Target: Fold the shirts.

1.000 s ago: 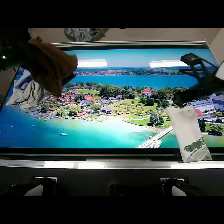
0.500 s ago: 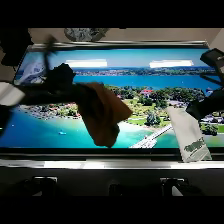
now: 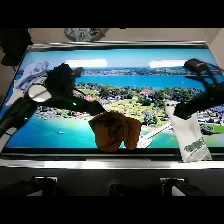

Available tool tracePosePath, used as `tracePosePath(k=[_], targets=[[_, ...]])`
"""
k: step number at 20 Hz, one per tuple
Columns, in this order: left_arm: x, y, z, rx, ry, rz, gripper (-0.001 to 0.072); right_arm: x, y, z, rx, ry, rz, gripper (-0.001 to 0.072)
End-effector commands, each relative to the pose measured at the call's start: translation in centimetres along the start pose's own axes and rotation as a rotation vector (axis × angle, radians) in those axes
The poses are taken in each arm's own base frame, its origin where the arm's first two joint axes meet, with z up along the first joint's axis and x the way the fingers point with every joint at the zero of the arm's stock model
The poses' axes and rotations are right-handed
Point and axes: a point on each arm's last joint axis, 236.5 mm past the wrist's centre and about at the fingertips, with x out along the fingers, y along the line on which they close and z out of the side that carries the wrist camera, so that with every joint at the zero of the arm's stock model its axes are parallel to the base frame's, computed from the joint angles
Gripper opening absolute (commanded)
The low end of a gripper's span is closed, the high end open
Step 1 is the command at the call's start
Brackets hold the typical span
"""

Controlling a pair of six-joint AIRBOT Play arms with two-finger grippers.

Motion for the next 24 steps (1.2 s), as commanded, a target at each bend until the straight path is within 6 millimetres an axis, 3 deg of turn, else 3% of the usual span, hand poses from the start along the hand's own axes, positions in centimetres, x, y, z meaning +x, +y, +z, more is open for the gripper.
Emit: tracePosePath(k=[1, 3, 4, 8, 10, 12, 13, 15, 16, 18, 19, 20, 22, 24], targets=[[-3.7, 8.4, -3.9, -0.102, 0.139, 0.179, 0.072, 7.1, 1.7, -0.9, 0.031, 0.094, 0.187, 0.0689], [-2.3, 11.7, -7.4, -0.195, 0.203, 0.21, 0.072, 10.7, 2.9, -2.7, 0.073, 0.178, 0.278, 0.0689], [-0.9, 12.5, -9.0, -0.238, 0.221, 0.2, 0.072, 12.1, 3.8, -3.2, 0.093, 0.196, 0.33, 0.0689], [5.2, 13.5, -12.9, -0.392, 0.232, 0.138, 0.072, 15.4, 6.0, -4.5, 0.137, 0.214, 0.435, 0.0701], [7.3, 13.2, -12.8, -0.398, 0.226, 0.103, 0.072, 16.3, 6.6, -5.1, 0.154, 0.222, 0.457, 0.0701], [8.8, 13.3, -11.5, -0.428, 0.165, 0.095, 0.0707, 17.0, 6.9, -5.3, 0.16, 0.213, 0.469, 0.0708], [9.4, 13.2, -10.8, -0.439, 0.136, 0.087, 0.0651, 17.3, 7.3, -5.3, 0.154, 0.2, 0.483, 0.0709], [10.4, 12.9, -10.2, -0.45, 0.106, 0.083, 0.063, 17.8, 8.5, -5.1, 0.171, 0.171, 0.533, 0.0711], [10.8, 13.0, -10.0, -0.45, 0.097, 0.087, 0.0568, 18.2, 9.1, -5.0, 0.19, 0.159, 0.56, 0.0711], [11.5, 13.1, -9.6, -0.457, 0.073, 0.095, 0.0367, 19.2, 10.4, -5.3, 0.186, 0.177, 0.59, 0.0711], [11.6, 13.2, -9.3, -0.463, 0.058, 0.095, 0.0229, 19.7, 11.2, -5.4, 0.165, 0.196, 0.598, 0.0711], [11.7, 13.1, -9.1, -0.466, 0.048, 0.093, 0.0044, 20.3, 12.5, -5.1, 0.141, 0.204, 0.612, 0.0711], [11.5, 13.0, -8.7, -0.462, 0.041, 0.09, 0.0025, 21.8, 14.4, -4.2, 0.116, 0.202, 0.619, 0.0711], [11.2, 12.7, -8.4, -0.454, 0.032, 0.088, 0.0025, 23.6, 14.7, -3.5, 0.164, 0.203, 0.574, 0.0701]])
